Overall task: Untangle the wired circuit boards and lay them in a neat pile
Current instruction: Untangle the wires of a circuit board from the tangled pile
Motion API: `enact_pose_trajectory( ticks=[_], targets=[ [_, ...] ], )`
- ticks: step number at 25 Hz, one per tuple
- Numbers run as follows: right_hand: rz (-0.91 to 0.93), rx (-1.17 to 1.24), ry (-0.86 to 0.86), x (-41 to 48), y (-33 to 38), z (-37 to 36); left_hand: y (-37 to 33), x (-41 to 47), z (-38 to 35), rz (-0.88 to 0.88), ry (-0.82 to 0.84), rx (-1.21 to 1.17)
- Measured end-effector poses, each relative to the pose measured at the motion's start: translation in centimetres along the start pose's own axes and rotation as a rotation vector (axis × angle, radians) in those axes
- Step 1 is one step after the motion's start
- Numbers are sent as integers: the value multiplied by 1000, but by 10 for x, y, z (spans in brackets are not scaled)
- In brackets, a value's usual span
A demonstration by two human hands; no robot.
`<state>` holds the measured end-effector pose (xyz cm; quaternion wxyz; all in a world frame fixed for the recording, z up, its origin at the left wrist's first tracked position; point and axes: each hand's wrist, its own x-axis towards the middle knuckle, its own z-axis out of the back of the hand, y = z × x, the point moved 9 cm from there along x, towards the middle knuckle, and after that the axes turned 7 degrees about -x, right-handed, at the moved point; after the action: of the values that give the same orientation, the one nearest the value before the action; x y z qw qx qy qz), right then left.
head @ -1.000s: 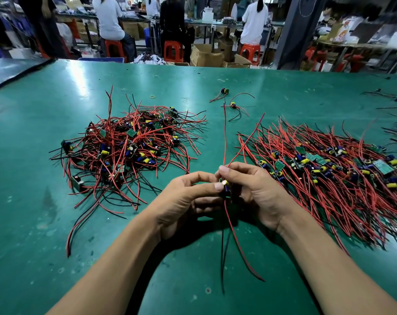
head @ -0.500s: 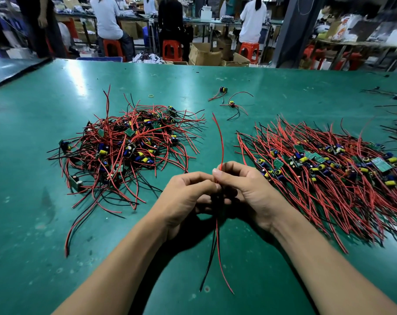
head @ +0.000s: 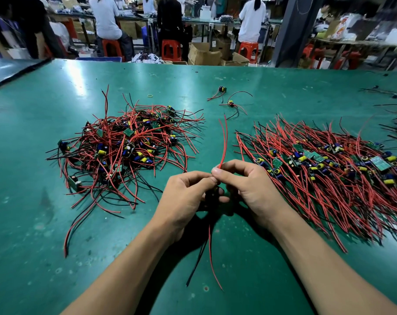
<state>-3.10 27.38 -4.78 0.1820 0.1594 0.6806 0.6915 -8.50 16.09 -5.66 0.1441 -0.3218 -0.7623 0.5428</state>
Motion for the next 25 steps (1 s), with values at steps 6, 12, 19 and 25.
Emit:
enact_pose_trajectory(
  ticks=[6, 12, 19, 25],
  targets=[
    [-32, 322, -222, 7, -5, 19, 0, -4, -3, 8, -29, -15],
    [-174, 630, -188, 12, -9, 25, -1, -3, 0, 4, -34, -16],
    [-274, 793, -70, 9, -11, 20, -1, -4, -1, 10, -5, 10],
    [-144, 652, -216, 10, -3, 41, 0, -2, 3, 67, 19, 4]
  ],
)
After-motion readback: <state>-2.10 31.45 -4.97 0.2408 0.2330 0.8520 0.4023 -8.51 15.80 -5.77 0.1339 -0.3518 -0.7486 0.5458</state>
